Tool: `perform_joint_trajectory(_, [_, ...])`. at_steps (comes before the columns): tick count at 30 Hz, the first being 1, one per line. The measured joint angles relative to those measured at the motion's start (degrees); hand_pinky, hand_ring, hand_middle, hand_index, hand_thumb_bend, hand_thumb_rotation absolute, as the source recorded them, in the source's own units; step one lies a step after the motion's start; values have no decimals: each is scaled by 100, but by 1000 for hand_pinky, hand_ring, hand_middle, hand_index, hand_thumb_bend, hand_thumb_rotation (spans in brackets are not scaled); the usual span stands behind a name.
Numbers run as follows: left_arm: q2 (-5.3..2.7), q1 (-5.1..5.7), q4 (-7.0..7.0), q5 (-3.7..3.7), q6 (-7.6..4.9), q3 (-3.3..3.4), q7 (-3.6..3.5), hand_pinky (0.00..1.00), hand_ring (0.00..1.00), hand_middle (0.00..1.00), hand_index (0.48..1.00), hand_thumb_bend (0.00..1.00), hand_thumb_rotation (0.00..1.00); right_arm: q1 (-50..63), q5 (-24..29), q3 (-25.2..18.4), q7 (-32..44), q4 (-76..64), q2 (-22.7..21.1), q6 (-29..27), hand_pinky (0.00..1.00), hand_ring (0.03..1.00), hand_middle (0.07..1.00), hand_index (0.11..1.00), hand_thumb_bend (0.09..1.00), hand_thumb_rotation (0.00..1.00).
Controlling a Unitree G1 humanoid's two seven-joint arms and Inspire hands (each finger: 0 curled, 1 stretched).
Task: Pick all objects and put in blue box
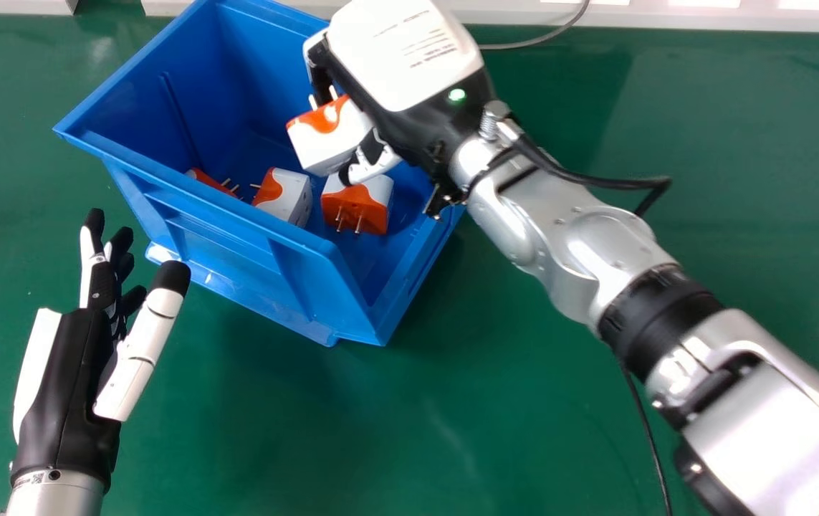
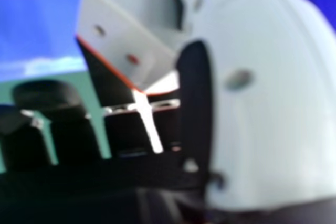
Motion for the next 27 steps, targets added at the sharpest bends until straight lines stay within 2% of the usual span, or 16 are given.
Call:
perform_joint_trajectory(2, [0, 7, -39, -1, 0, 3, 2, 961, 1000, 1000, 1000, 689, 856, -82, 112, 3, -8, 195, 104, -21, 26, 67, 110, 480, 511, 117])
perform_joint_trajectory(4, [-5, 18, -61, -1, 0, -2, 1, 962, 1000, 1000, 1000, 690, 857, -193, 323, -28, 23, 456, 259, 11, 72, 111, 166, 476, 509, 124])
perform_joint_trajectory(5, [-7, 24, -71, -1, -1, -5, 1, 962, 1000, 1000, 1000, 690, 857, -225, 400, -57, 50, 541, 329, 40, 134, 179, 238, 472, 506, 137])
perform_joint_trajectory(6, [-8, 29, -75, -1, -1, -6, 1, 962, 1000, 1000, 1000, 690, 857, -242, 503, -65, 94, 595, 388, 99, 163, 212, 272, 471, 504, 143])
perform_joint_trajectory(10, [-11, 42, -76, -1, -1, -12, 1, 962, 1000, 1000, 1000, 689, 857, -243, 602, -57, 233, 708, 538, 260, 174, 223, 283, 471, 504, 145])
perform_joint_trajectory(11, [-13, 47, -79, 0, 1, -13, 2, 962, 1000, 1000, 1000, 690, 857, -243, 602, -16, 241, 712, 546, 283, 204, 255, 313, 472, 502, 151])
perform_joint_trajectory(12, [-16, 50, -85, 1, 1, -16, 2, 962, 1000, 1000, 1000, 690, 856, -243, 573, 54, 244, 713, 549, 324, 262, 321, 373, 498, 523, 248])
perform_joint_trajectory(13, [-20, 51, -94, 1, 2, -20, 3, 961, 1000, 1000, 1000, 691, 855, -243, 512, 153, 255, 711, 548, 389, 471, 567, 613, 664, 603, 555])
perform_joint_trajectory(14, [-24, 51, -102, 3, 3, -23, 3, 959, 1000, 1000, 1000, 692, 854, -243, 458, 259, 283, 711, 541, 450, 594, 709, 755, 767, 648, 732])
perform_joint_trajectory(15, [-26, 51, -107, 4, 4, -25, 3, 958, 1000, 1000, 1000, 693, 854, -243, 389, 357, 321, 711, 540, 511, 657, 771, 817, 816, 669, 806])
perform_joint_trajectory(17, [-31, 51, -112, 4, 9, -28, 3, 958, 1000, 1000, 1000, 693, 853, -243, 314, 501, 368, 701, 535, 579, 701, 814, 858, 850, 681, 856])
perform_joint_trajectory(18, [-32, 51, -112, 4, 12, -29, 3, 957, 1000, 1000, 1000, 694, 853, -243, 313, 524, 381, 692, 535, 602, 751, 859, 903, 886, 689, 911])
perform_joint_trajectory(21, [-33, 51, -113, 4, 23, -29, 4, 956, 1000, 1000, 1000, 694, 852, -243, 316, 575, 403, 657, 532, 680, 761, 868, 912, 893, 690, 923])
perform_joint_trajectory(23, [-33, 49, -114, 4, 37, -29, 3, 955, 1000, 1000, 1000, 695, 851, -243, 322, 607, 407, 614, 528, 762, 857, 952, 972, 958, 705, 972])
perform_joint_trajectory(27, [-33, 47, -115, 4, 72, -29, 4, 955, 1000, 1000, 1000, 695, 851, -242, 318, 673, 406, 490, 503, 774, 908, 990, 995, 987, 696, 986])
